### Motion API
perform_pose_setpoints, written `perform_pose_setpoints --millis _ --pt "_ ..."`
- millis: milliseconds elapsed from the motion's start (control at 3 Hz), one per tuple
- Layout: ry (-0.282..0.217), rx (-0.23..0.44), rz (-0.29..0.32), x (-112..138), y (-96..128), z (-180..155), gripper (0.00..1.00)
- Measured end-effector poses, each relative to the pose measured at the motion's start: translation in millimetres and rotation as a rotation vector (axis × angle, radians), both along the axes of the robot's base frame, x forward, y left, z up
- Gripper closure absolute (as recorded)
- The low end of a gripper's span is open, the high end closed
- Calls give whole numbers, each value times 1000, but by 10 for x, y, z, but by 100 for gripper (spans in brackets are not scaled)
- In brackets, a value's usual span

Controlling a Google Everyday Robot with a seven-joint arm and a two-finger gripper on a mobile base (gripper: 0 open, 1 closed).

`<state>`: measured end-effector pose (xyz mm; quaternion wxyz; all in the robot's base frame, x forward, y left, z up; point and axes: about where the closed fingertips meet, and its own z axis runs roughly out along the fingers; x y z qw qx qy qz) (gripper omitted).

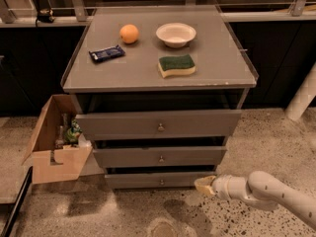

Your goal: Open bottom drawer

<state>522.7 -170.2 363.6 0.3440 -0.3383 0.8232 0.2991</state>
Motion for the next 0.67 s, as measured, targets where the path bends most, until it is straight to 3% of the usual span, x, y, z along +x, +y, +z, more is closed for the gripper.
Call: perform_pose_setpoints --millis 667 --pt "-30 15 -18 141 51 -148 100"
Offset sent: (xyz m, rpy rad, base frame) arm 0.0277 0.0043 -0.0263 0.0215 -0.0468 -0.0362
